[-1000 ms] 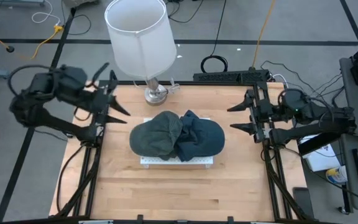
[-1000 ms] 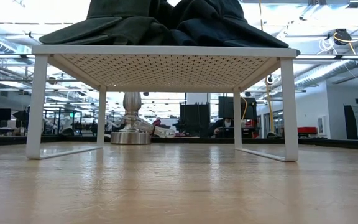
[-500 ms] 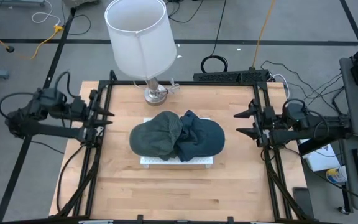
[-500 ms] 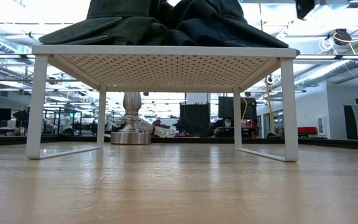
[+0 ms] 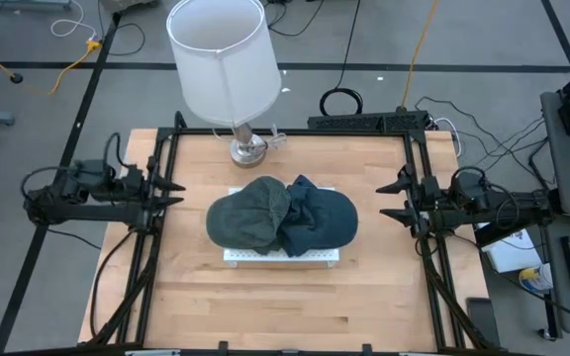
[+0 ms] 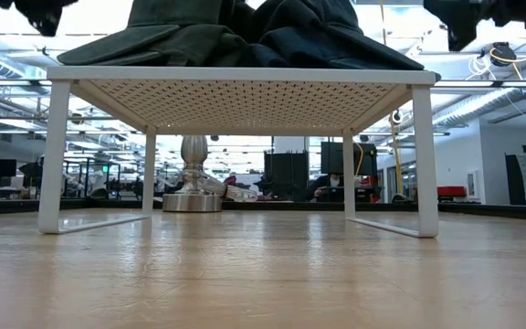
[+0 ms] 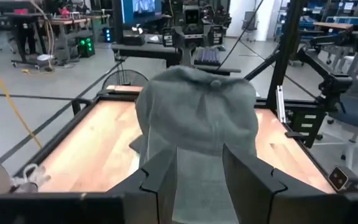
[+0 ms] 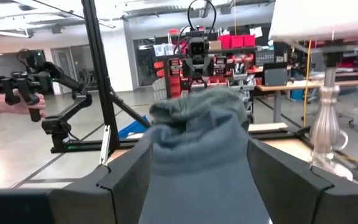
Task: Pick & Place hat
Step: Return to Home Position
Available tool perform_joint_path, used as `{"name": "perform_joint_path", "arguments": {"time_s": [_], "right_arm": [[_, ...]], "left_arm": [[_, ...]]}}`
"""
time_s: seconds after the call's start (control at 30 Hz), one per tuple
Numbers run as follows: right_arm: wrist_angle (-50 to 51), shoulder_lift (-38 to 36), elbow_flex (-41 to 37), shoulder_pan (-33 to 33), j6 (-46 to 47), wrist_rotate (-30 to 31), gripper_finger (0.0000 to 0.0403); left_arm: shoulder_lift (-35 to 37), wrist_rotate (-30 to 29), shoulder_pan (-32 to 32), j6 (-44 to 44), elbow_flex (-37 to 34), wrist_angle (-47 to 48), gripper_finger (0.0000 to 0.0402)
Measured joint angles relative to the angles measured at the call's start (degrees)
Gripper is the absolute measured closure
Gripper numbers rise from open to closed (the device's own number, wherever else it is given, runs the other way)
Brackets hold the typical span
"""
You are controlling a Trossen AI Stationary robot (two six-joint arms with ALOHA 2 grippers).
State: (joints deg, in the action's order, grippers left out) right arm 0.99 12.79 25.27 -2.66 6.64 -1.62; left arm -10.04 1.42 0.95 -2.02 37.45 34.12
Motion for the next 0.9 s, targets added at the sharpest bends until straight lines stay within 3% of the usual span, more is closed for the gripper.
{"name": "perform_joint_path", "arguments": {"time_s": [0.13, 0.47, 0.9], "right_arm": [[-2.7, -2.7, -4.8, 0.0, 2.0, 0.0, 0.0149], [-21.4, -6.5, -20.1, 0.0, 6.3, -0.1, 0.0149], [-22.8, -8.4, -22.5, 0.0, 5.5, -1.3, 0.0149]], "left_arm": [[2.7, 0.0, 0.0, -1.2, -4.3, -1.2, 0.0262], [8.9, 0.0, 0.0, -1.6, -12.4, -7.2, 0.0247], [9.8, 1.0, 0.0, 0.7, -15.4, -8.6, 0.0233]]}}
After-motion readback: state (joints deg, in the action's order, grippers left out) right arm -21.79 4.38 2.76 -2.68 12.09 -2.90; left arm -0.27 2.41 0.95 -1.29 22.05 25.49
